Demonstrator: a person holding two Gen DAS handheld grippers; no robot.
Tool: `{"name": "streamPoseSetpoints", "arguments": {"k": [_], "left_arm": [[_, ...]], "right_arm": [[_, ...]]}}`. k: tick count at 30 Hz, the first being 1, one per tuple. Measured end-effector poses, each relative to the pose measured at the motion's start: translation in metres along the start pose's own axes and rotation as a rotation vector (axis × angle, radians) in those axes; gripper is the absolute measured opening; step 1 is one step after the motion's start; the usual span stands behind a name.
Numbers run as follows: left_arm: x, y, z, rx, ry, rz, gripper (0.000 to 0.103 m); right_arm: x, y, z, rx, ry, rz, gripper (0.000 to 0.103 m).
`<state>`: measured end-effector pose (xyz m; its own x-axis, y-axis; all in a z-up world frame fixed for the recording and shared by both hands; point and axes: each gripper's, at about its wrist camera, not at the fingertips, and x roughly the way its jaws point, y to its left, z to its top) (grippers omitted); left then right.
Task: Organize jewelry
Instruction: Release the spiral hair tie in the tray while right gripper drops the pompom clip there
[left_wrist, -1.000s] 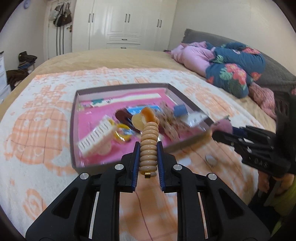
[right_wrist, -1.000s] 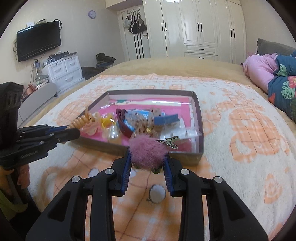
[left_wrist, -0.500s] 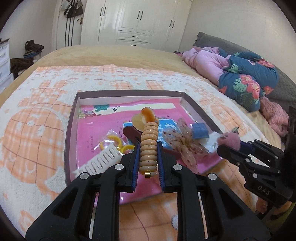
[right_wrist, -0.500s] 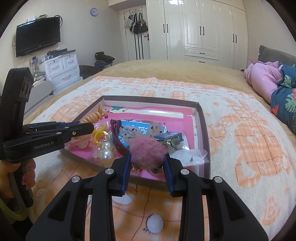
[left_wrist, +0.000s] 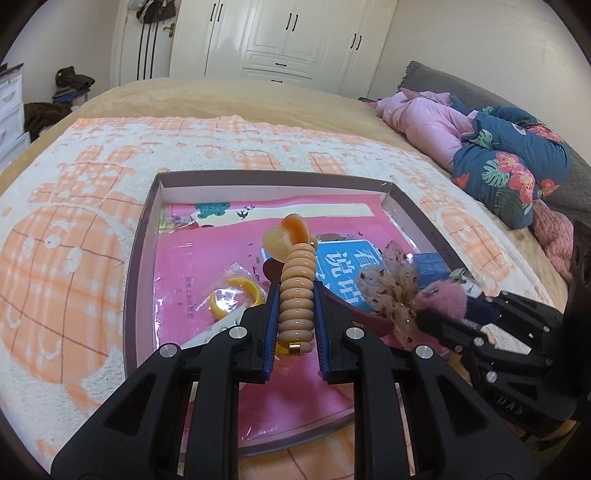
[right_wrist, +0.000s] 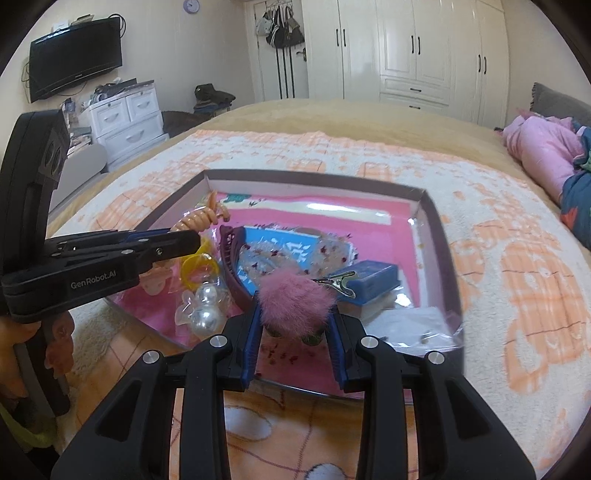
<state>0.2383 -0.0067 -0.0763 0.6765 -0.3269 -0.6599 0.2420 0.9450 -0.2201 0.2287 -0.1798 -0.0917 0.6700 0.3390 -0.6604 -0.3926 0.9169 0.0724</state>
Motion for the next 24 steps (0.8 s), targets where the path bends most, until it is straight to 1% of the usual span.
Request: {"name": "streamPoseSetpoints", "arguments": {"k": [9,14,18,24], "left_arm": [[0.005,0.003,-0.001,-0.010,0.011,-0.004,0.011],[0.006,0.003,-0.001,-0.009,0.012,-0.008,0.011],[0.006,0.001,0.000,-0.008,0.015,-0.015,0.011],[0.002,-0.001,-0.001,-0.005,0.012,-0.019,0.011]], "right_arm": [[0.003,0.008,-0.006,-0.004,0.024,0.039,0.032],[0.000,0.011,-0.008,-0.004,0.024,0.047,0.033],[-0.003,0.009,-0.010,0.003,0.022,0.047,0.039],[-0.007,0.009,-0.011,0.006,0.018,0.045,0.044]]}}
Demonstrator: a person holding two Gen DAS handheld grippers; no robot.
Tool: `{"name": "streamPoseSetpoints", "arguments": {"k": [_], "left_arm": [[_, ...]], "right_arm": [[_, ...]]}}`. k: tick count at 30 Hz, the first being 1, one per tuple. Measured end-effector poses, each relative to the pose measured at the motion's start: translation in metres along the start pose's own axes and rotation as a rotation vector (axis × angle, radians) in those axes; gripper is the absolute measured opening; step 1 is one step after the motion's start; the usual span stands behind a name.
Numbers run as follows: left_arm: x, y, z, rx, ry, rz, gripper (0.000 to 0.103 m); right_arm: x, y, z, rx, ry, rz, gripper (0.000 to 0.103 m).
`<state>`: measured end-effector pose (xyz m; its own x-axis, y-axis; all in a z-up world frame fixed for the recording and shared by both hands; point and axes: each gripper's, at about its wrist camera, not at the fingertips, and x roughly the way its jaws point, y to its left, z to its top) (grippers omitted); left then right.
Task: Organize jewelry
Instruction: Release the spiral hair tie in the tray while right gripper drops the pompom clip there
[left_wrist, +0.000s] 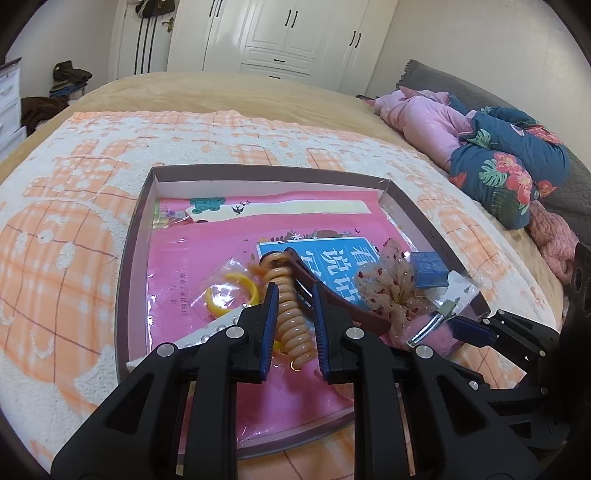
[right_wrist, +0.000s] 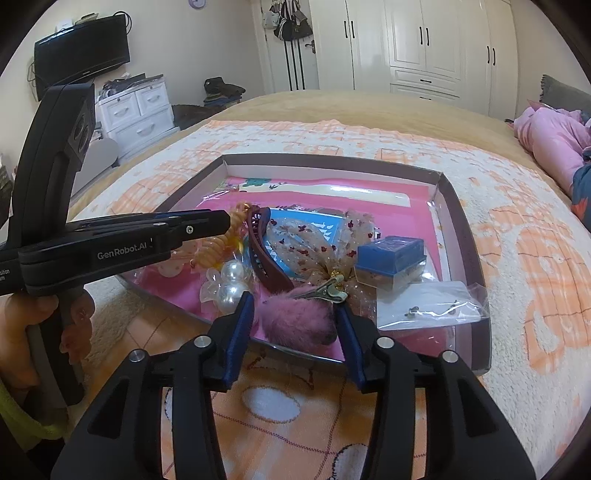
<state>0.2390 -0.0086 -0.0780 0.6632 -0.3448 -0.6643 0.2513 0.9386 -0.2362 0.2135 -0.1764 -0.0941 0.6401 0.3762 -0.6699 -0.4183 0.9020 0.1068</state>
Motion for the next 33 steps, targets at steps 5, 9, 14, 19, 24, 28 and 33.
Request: {"name": "streamPoseSetpoints", "arguments": {"k": [5,9,14,19,24,28,33], "left_arm": [[-0.004,-0.002,0.000,0.002,-0.005,-0.001,0.011],[-0.012,-0.003,0.001,0.000,-0.017,-0.002,0.011],[-0.026,-0.005,0.001,0.000,-0.041,0.006,0.012],[-0.039,-0.006,-0.002,-0.001,-0.055,0.014,0.018],[-0.047,-0.008,-0.008,0.000,-0.058,0.024,0.027],[-0.054,-0.008,-0.014,-0.005,-0.065,0.028,0.037],[-0.065,-0.009,-0.022,-0.002,-0.080,0.041,0.054]], "right_arm": [[-0.007,0.001,-0.001,-0.006,-0.014,-0.010,0.046],[-0.016,0.000,-0.001,-0.007,-0.035,-0.020,0.051],[-0.029,-0.003,0.000,-0.002,-0.064,-0.036,0.056],[-0.038,-0.007,0.000,0.011,-0.085,-0.051,0.064],[-0.048,-0.011,-0.001,0.029,-0.106,-0.060,0.071],[-0.057,-0.013,-0.002,0.042,-0.124,-0.073,0.081],[-0.066,-0.017,-0.004,0.061,-0.149,-0.079,0.086]]}}
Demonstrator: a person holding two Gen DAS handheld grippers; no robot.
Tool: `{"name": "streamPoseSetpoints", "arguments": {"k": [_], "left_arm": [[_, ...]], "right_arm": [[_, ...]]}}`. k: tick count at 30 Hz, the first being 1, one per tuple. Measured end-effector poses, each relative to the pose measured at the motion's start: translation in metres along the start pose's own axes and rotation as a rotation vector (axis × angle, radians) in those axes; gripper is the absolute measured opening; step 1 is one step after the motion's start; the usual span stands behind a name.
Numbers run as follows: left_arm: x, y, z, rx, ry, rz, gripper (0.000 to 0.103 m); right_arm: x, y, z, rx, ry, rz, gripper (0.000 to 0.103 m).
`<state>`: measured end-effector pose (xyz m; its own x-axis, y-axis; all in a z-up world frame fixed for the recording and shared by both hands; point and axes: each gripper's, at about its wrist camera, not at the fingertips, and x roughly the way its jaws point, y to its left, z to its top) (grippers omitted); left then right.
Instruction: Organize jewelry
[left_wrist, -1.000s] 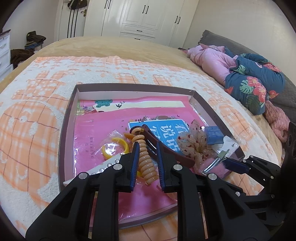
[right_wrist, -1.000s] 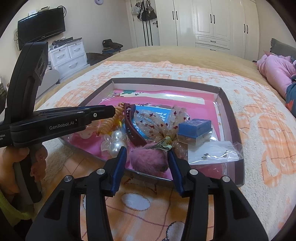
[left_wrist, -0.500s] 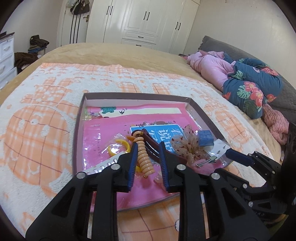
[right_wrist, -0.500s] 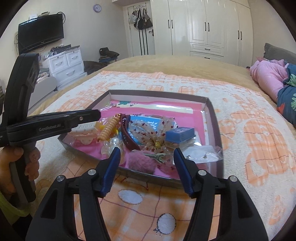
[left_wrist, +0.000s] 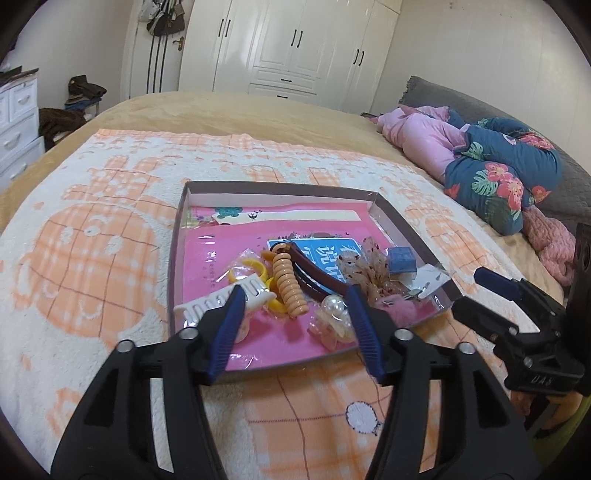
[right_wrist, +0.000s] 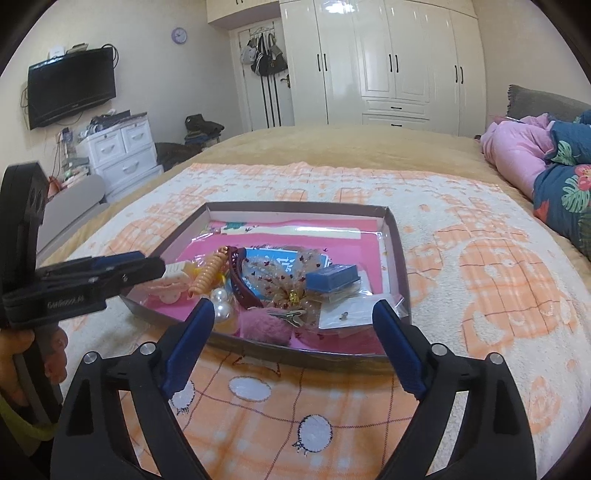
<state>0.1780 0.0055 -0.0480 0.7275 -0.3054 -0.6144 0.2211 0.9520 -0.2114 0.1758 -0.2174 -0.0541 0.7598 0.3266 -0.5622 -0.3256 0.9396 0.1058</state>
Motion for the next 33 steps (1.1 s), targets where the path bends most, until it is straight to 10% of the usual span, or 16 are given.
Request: {"name": "streamPoseSetpoints", "arguments": {"k": [13,33], "left_arm": [[-0.027,0.001,-0.009,-0.003,-0.048,0.057,0.091],[-0.056,-0.005,-0.036,0.007,-0.109,0.117,0.092]], "right_arm": [[-0.019,-0.005,-0.005,0.019,-0.038,-0.016,0.095],[-0.051,0.000,-0.023,0.011,-0.127,-0.037,0.097]]}}
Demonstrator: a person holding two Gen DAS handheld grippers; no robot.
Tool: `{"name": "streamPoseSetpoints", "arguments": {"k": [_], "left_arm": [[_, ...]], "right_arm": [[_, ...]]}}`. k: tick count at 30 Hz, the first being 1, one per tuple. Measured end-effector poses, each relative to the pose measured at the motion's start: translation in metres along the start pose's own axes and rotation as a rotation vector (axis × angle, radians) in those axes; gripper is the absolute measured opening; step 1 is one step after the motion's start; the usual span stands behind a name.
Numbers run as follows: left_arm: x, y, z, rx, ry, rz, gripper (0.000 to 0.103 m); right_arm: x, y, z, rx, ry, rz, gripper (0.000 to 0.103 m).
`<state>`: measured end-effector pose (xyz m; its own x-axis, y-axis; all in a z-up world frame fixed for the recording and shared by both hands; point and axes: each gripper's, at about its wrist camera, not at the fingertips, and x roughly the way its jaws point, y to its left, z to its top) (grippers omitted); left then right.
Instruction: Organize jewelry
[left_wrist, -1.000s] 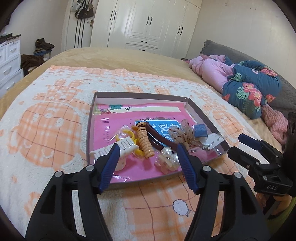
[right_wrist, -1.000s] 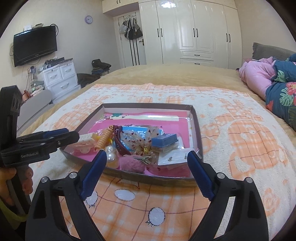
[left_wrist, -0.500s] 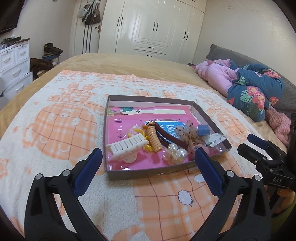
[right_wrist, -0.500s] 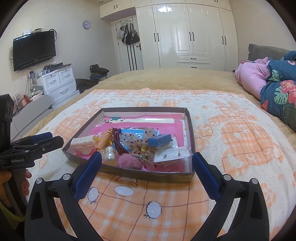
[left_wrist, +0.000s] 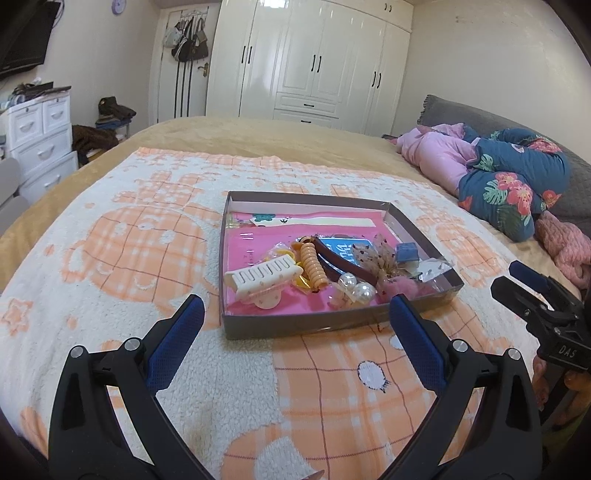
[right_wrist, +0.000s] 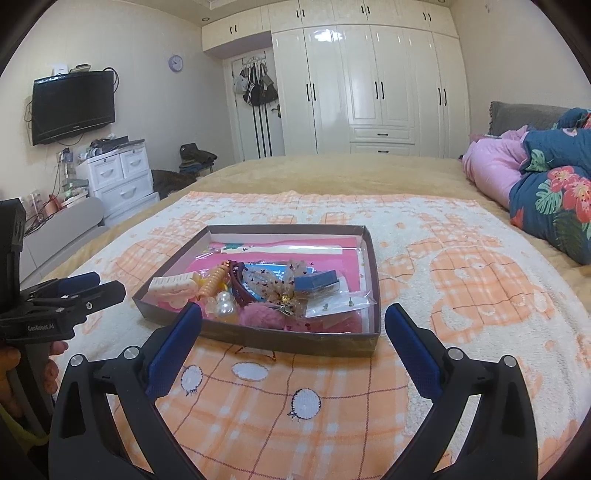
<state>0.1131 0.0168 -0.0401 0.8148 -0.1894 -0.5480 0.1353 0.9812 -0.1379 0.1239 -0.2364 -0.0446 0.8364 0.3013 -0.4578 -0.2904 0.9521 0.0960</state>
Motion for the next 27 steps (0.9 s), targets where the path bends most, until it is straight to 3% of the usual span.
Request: {"name": "streamPoseSetpoints", "arguments": {"k": [27], "left_arm": [[-0.039,-0.022,-0.027,0.028,-0.120,0.046,0.092]], "right_arm": [[-0.052,0.013,-0.032,-0.062,-0.152,-0.077,0.097]]}}
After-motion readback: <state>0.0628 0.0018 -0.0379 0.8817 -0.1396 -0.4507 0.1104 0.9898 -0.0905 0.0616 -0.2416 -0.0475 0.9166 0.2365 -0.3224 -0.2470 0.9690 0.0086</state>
